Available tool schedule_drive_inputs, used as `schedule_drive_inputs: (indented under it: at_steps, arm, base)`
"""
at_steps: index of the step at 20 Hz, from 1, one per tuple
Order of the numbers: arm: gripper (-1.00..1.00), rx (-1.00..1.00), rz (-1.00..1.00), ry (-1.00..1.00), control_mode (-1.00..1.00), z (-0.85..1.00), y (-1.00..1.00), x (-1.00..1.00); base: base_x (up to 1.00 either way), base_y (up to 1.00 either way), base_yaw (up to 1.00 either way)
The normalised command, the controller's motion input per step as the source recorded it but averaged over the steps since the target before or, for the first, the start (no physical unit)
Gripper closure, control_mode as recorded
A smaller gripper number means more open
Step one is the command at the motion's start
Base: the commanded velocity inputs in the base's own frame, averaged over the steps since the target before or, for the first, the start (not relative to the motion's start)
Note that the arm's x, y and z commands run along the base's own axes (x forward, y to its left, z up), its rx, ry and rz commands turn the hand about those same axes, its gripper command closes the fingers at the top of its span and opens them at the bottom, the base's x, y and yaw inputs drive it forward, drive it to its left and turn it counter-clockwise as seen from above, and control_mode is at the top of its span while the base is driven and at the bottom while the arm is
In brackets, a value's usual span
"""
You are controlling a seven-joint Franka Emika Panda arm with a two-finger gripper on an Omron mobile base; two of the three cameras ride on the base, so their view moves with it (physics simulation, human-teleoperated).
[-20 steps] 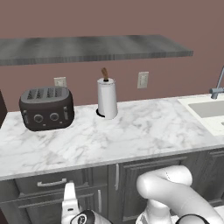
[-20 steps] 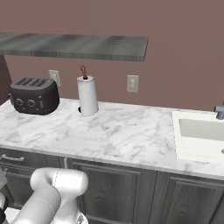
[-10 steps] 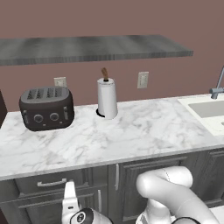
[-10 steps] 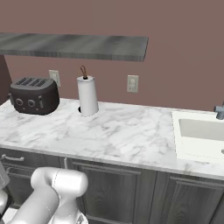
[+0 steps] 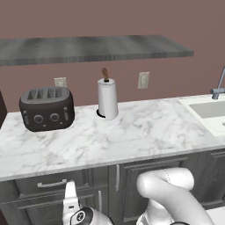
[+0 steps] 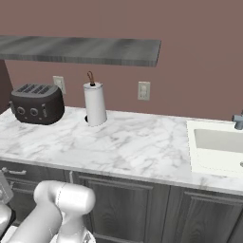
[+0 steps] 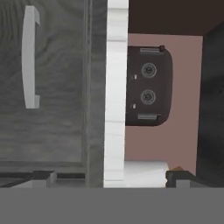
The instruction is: Take the tongs from the drawer on the left and place them on the dining counter next to the tray containing the kebab skewer.
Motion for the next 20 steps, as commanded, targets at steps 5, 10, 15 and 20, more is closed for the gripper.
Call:
schedule_drive_inputs:
  at_steps: [5,10,15,20]
  arm:
    - [-1.0,0.0,0.0,0.0,-1.0,-0.13,0.0,0.24]
    - [-1.0,0.0,0.0,0.0,-1.0,-0.14,0.0,0.23]
    - [-1.0,0.0,0.0,0.0,-1.0,-0.29,0.07,0.17]
    - [-1.0,0.0,0.0,0.0,-1.0,-0.36,0.22,0.11]
  base:
    - [0.0,0.0,0.0]
    - [0.0,0.0,0.0]
    - [0.0,0.0,0.0]
    - [0.0,0.0,0.0]
